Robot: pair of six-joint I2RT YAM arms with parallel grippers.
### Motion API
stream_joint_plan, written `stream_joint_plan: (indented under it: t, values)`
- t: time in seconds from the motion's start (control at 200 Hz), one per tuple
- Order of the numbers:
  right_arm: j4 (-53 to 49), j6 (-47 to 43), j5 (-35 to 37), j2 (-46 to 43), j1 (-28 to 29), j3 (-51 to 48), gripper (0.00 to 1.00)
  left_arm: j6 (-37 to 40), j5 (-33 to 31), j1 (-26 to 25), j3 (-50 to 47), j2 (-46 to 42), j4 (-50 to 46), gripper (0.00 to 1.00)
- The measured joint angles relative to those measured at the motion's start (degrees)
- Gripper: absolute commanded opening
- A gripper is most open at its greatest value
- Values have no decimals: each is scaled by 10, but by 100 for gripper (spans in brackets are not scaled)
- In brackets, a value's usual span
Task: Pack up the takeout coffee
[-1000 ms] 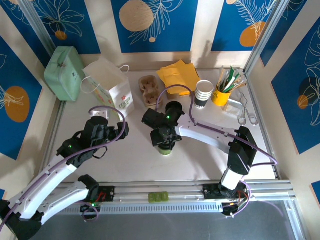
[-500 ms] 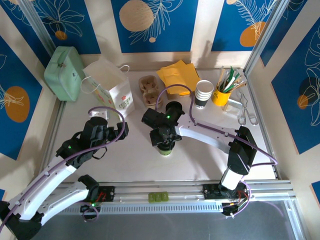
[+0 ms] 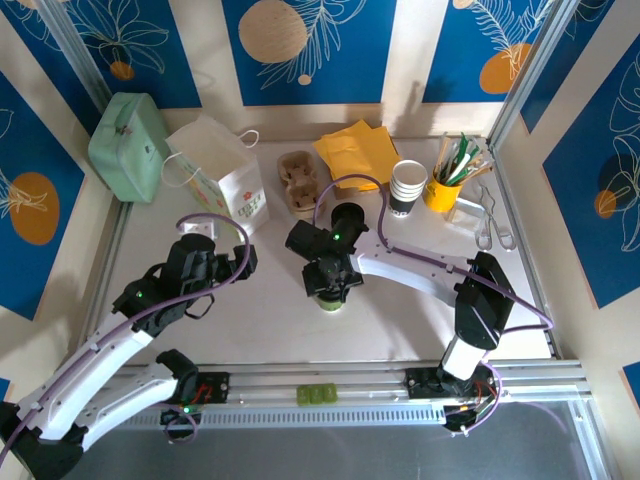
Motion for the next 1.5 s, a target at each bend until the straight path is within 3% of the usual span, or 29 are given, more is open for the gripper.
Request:
stream_joint_plan:
  t: [0.375,0.84,1.141,1.496]
  values:
    - [7,0,-11,-3,-10,-6,79,-8,2,0,0,0,0,99]
    - [15,-14,-4,-15,-32,-17,74,-7,2,1,0,0,0,99]
    - [12,-48,20,-55,-125,-41,74,-7,3,5,0,0,0,99]
    - [38,-117,21,-99,-326,-83,74,-6,7,10,0,2,0,99]
